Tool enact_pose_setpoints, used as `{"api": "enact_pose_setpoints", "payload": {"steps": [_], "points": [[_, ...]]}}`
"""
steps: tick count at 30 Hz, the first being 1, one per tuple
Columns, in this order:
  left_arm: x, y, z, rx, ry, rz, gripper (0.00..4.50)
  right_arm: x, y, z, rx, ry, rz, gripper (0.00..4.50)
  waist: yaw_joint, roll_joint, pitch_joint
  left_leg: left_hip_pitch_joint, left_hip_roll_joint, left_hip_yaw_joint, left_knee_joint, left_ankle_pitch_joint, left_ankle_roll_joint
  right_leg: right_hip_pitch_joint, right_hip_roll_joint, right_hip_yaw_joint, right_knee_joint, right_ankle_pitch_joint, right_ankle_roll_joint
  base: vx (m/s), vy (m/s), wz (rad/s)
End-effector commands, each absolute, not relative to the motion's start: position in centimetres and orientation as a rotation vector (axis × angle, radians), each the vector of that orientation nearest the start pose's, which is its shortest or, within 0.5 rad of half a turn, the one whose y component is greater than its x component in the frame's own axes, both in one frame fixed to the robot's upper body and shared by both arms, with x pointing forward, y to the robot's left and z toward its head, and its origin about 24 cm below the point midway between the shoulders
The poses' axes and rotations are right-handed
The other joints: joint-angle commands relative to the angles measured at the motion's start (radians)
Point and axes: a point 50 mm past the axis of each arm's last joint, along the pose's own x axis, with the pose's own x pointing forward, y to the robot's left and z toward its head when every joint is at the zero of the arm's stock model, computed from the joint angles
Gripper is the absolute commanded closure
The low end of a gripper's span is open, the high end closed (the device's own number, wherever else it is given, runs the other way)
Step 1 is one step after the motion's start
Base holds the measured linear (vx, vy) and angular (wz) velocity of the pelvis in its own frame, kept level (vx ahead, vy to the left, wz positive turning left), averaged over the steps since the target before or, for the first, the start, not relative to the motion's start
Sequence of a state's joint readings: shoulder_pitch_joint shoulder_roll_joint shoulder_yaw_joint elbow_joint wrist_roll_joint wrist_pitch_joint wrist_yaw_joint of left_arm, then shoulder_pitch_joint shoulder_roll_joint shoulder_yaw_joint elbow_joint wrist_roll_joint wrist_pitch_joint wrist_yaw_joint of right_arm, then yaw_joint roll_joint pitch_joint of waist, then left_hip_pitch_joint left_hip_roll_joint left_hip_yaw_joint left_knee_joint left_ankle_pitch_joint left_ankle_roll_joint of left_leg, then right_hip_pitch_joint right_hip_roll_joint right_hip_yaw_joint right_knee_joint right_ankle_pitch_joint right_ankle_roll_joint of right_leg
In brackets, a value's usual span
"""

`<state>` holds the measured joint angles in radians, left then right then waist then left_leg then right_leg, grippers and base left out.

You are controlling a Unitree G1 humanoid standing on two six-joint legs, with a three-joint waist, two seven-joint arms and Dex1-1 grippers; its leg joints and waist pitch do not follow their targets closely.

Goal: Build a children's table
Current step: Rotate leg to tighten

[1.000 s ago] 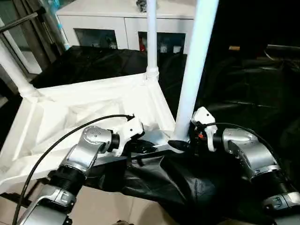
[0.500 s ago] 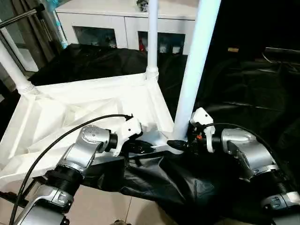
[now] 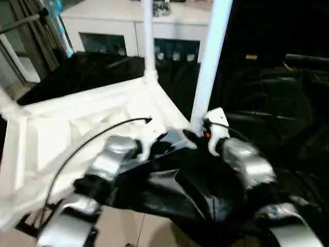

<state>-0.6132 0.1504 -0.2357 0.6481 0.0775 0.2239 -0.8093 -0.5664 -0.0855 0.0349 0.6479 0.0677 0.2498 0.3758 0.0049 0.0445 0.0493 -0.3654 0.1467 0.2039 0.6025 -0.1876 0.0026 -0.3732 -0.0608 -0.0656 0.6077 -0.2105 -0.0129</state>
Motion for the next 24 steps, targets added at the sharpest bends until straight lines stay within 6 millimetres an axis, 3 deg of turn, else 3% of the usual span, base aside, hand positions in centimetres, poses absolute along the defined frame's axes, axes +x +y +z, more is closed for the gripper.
{"api": "enact_pose_setpoints", "payload": {"steps": [1,3,4,5,6,7,10,11,12,16,17,20,24], "points": [[32.7,5.2,4.6,0.263,0.358,-1.091,4.50,32.6,-7.7,1.1,0.022,0.468,0.603,1.26,-0.006,-0.006,-0.038,0.031,0.089,-0.066,-0.081,-0.446,-0.038,-0.002,-0.114,0.064,-0.123,-0.559,-0.144,0.000,0.000,0.00],[32.6,5.0,4.6,0.263,0.353,-1.112,4.50,32.8,-7.4,1.5,0.062,0.451,0.620,1.13,-0.008,-0.009,-0.041,0.026,0.091,-0.067,-0.087,-0.447,-0.038,0.000,-0.110,0.063,-0.119,-0.521,-0.145,0.000,0.000,0.00],[32.5,5.0,4.6,0.263,0.351,-1.130,4.50,32.9,-7.4,1.7,0.072,0.439,0.634,1.00,-0.006,0.000,-0.043,0.027,0.092,-0.066,-0.088,-0.440,-0.040,0.000,-0.112,0.065,-0.115,-0.481,-0.158,0.000,0.000,0.00],[32.3,5.0,4.7,0.265,0.346,-1.152,4.50,33.0,-7.4,2.1,0.070,0.427,0.659,1.00,-0.008,-0.003,-0.043,0.023,0.093,-0.066,-0.090,-0.436,-0.038,0.003,-0.111,0.065,-0.114,-0.461,-0.163,0.000,0.000,0.00],[32.1,5.2,4.7,0.266,0.342,-1.186,4.50,32.9,-7.7,2.5,0.042,0.412,0.714,0.72,-0.007,-0.002,-0.046,0.019,0.094,-0.066,-0.093,-0.417,-0.033,0.010,-0.108,0.064,-0.107,-0.407,-0.176,0.000,0.000,0.00],[32.0,5.5,4.7,0.268,0.343,-1.209,4.50,32.8,-7.9,2.7,0.017,0.405,0.756,0.66,-0.005,-0.003,-0.049,0.016,0.096,-0.063,-0.092,-0.381,-0.022,0.015,-0.109,0.066,-0.102,-0.337,-0.195,0.000,0.000,0.00],[31.6,6.2,4.8,0.268,0.334,-1.273,4.50,32.2,-9.0,3.0,-0.039,0.410,0.879,0.65,0.001,0.001,-0.052,0.010,0.095,-0.057,-0.086,-0.314,0.009,0.024,-0.115,0.068,-0.097,-0.256,-0.226,0.000,0.000,0.00],[31.5,6.4,4.8,0.271,0.334,-1.289,4.50,32.0,-9.4,3.1,-0.056,0.415,0.916,0.65,0.005,-0.005,-0.055,0.007,0.094,-0.053,-0.082,-0.275,0.028,0.031,-0.114,0.067,-0.093,-0.219,-0.234,0.000,0.000,0.00],[31.3,6.8,4.8,0.280,0.336,-1.312,4.50,31.6,-9.8,3.2,-0.073,0.423,0.967,0.65,0.008,-0.002,-0.055,0.007,0.096,-0.049,-0.080,-0.243,0.044,0.028,-0.112,0.068,-0.090,-0.179,-0.247,0.000,0.000,0.00],[30.8,8.0,4.6,0.311,0.369,-1.400,4.50,30.6,-11.7,3.6,-0.102,0.444,1.104,0.65,0.024,-0.001,-0.063,0.001,0.099,-0.046,-0.073,-0.156,0.090,0.040,-0.109,0.060,-0.075,-0.075,-0.262,0.000,0.000,0.00],[30.7,8.2,4.6,0.311,0.378,-1.417,4.50,30.4,-12.0,3.7,-0.109,0.447,1.125,0.65,0.028,0.000,-0.064,0.002,0.101,-0.045,-0.072,-0.141,0.102,0.036,-0.108,0.059,-0.072,-0.049,-0.271,0.000,0.000,0.00],[30.4,8.8,4.4,0.325,0.403,-1.457,4.50,30.0,-12.5,3.9,-0.123,0.457,1.175,0.82,0.034,0.002,-0.063,0.002,0.103,-0.046,-0.073,-0.142,0.103,0.035,-0.107,0.056,-0.071,-0.053,-0.278,0.000,0.000,0.00],[30.1,9.6,4.3,0.335,0.429,-1.504,4.50,29.4,-13.2,4.3,-0.129,0.465,1.238,1.08,0.033,0.004,-0.061,0.005,0.104,-0.047,-0.077,-0.185,0.080,0.032,-0.106,0.056,-0.074,-0.098,-0.278,0.000,0.000,0.00]]}}
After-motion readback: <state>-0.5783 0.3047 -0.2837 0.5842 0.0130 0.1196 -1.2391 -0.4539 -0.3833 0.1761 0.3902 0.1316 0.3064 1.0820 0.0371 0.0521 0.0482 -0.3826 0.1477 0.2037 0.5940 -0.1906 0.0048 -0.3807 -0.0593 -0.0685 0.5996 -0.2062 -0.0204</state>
